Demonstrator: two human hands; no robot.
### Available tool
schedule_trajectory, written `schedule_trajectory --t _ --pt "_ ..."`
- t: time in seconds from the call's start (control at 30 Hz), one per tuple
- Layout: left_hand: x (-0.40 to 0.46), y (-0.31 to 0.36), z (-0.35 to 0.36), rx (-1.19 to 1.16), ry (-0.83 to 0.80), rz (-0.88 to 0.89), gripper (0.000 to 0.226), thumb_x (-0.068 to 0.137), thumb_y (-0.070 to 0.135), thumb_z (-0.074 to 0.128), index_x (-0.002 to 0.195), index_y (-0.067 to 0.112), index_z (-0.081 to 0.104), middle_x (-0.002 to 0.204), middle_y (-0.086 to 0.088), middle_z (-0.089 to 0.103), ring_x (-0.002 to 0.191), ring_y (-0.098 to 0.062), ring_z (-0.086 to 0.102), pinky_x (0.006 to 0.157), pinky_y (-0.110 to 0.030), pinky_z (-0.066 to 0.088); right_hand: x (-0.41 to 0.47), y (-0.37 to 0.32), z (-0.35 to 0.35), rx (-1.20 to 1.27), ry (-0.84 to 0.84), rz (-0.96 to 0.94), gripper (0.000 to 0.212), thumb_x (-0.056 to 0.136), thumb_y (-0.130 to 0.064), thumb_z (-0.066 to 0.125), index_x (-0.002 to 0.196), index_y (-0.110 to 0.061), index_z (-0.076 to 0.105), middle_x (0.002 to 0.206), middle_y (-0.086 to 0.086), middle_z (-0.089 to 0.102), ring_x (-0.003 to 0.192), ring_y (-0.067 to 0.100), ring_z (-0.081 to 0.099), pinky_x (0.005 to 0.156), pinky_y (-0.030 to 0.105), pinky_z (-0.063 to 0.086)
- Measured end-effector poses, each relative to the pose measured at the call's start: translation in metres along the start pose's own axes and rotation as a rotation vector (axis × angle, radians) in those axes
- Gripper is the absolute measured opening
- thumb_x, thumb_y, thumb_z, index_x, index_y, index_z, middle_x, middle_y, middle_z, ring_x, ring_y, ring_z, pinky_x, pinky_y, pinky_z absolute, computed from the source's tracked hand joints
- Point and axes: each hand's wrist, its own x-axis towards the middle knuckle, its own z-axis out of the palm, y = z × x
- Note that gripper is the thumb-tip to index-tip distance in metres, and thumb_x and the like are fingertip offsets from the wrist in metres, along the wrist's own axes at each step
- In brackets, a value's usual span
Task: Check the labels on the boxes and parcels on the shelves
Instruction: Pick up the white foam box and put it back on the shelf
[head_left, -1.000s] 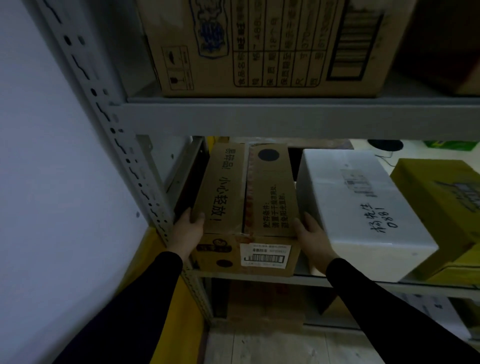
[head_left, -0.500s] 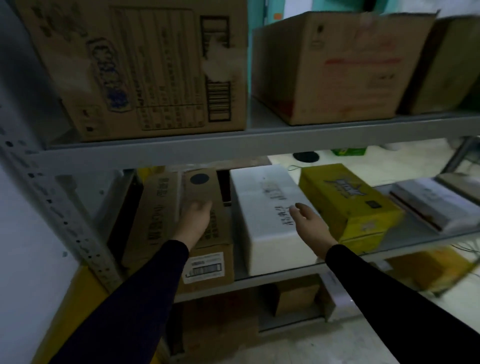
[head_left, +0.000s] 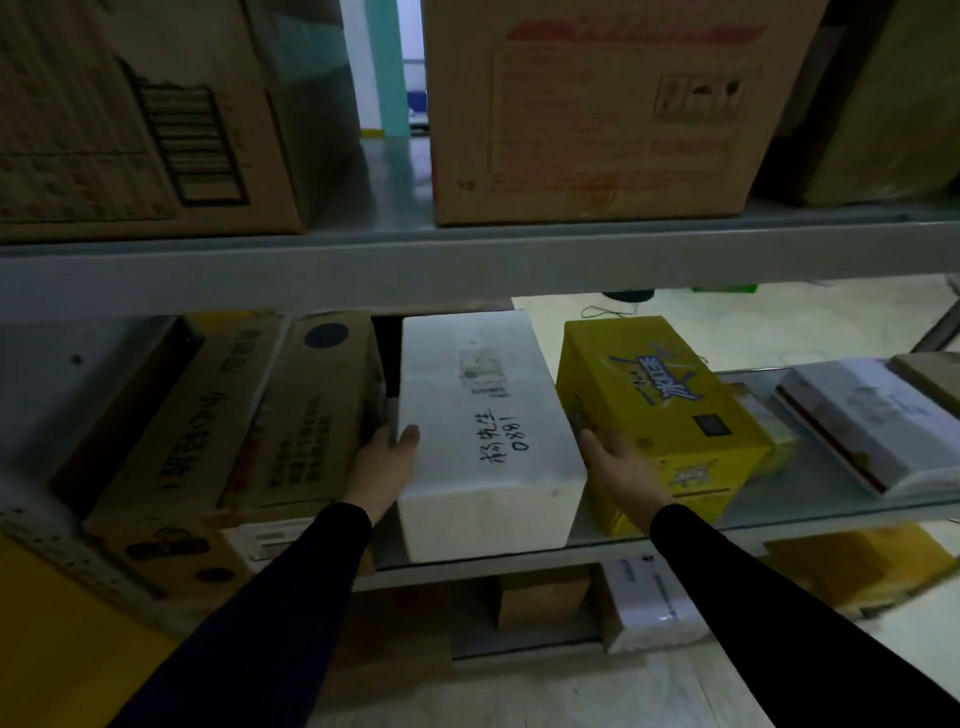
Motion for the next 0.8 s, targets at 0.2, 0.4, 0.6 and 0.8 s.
schedule_trajectory --t 0.2,0.4,0.6,0.8 --pt "0.027 -0.03 0.021 -0.103 0.053 -0.126 0.066 0.097 0.057 0.048 0.146 0.013 0.039 0.13 -0.009 0.058 0.11 -0.03 0.06 0.1 -0.045 0.05 0.051 0.034 0.021 0.102 -0.158 0.132 0.079 0.1 -0.058 0.046 0.161 -0.017 0.018 0.162 0.003 0.032 0.144 0.03 0.038 0.117 0.045 0.034" --pt "0.03 -0.048 0.036 -0.189 0.077 -0.1 0.044 0.099 0.044 0.053 0.136 0.022 0.045 0.12 -0.006 0.062 0.102 -0.027 0.064 0.093 -0.046 0.054 0.07 0.056 0.044 0.29 -0.201 0.234 0.06 0.102 -0.043 0.053 0.153 -0.017 0.036 0.141 0.008 0.056 0.119 0.031 0.061 0.104 0.051 0.049" --pt "0.023 -0.034 0.031 -0.225 0.062 -0.1 0.044 0.1 0.04 0.053 0.139 0.019 0.046 0.122 -0.009 0.063 0.103 -0.029 0.064 0.091 -0.046 0.055 0.062 0.047 0.034 0.338 -0.188 0.217 0.047 0.101 -0.041 0.055 0.143 -0.021 0.047 0.13 0.008 0.064 0.107 0.031 0.067 0.098 0.053 0.054" --pt "-0.013 -0.001 0.018 -0.25 0.056 -0.057 0.042 0.102 0.036 0.051 0.14 0.02 0.046 0.124 -0.005 0.061 0.107 -0.026 0.061 0.084 -0.035 0.052 0.031 0.022 0.006 0.385 -0.184 0.146 0.042 0.101 -0.039 0.057 0.137 -0.018 0.053 0.126 0.009 0.067 0.103 0.03 0.069 0.091 0.05 0.057"
